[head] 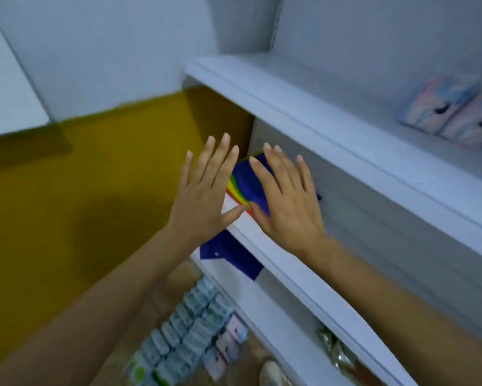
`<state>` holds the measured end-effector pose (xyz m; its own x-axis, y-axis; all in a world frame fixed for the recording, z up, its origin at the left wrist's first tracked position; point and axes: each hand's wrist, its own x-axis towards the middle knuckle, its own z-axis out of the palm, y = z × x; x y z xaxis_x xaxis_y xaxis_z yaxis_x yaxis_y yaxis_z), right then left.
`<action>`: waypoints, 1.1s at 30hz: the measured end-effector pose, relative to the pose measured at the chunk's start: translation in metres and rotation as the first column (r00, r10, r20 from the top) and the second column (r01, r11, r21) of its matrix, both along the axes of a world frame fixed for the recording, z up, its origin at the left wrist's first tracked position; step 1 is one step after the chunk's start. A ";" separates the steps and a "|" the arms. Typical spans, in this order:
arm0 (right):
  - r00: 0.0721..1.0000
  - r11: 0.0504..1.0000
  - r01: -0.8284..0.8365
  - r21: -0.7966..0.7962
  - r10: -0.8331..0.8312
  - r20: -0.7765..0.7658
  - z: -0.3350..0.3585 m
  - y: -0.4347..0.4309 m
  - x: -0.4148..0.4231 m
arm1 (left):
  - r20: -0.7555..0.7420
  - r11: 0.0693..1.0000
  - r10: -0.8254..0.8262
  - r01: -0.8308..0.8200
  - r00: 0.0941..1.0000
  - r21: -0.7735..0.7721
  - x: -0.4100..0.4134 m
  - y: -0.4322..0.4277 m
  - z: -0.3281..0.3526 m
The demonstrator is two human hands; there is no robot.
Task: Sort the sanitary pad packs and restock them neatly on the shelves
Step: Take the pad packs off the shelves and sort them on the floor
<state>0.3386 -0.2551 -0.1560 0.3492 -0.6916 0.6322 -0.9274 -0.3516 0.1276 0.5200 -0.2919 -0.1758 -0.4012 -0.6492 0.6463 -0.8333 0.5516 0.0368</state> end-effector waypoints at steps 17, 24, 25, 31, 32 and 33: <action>0.831 0.844 0.535 -0.040 -0.518 0.203 0.107 0.048 -0.218 | -0.039 0.880 -0.475 0.475 0.879 -0.019 -0.247 -0.028 0.126; 0.761 0.811 0.571 0.128 -0.582 0.287 0.112 0.039 -0.304 | -0.114 0.822 -0.547 0.558 0.829 0.113 -0.337 -0.043 0.116; 0.762 0.818 0.556 0.151 -0.573 0.302 0.111 0.037 -0.314 | -0.131 0.821 -0.540 0.555 0.831 0.137 -0.346 -0.046 0.112; 0.721 0.821 0.514 0.250 -0.571 0.393 0.116 0.000 -0.361 | -0.086 0.861 -0.468 0.476 0.880 0.179 -0.374 -0.075 0.093; 0.729 0.822 0.517 0.239 -0.569 0.381 0.116 -0.009 -0.367 | -0.081 0.864 -0.464 0.471 0.882 0.179 -0.374 -0.080 0.089; 0.737 0.823 0.518 0.233 -0.567 0.368 0.115 -0.018 -0.373 | -0.085 0.866 -0.459 0.466 0.884 0.178 -0.374 -0.083 0.086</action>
<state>-0.0340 -0.2731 -0.0409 -0.3758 -0.7556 0.5365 -0.9208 0.2392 -0.3080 0.1458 -0.3749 -0.0901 -0.6627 -0.5059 0.5521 -0.4800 0.8529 0.2054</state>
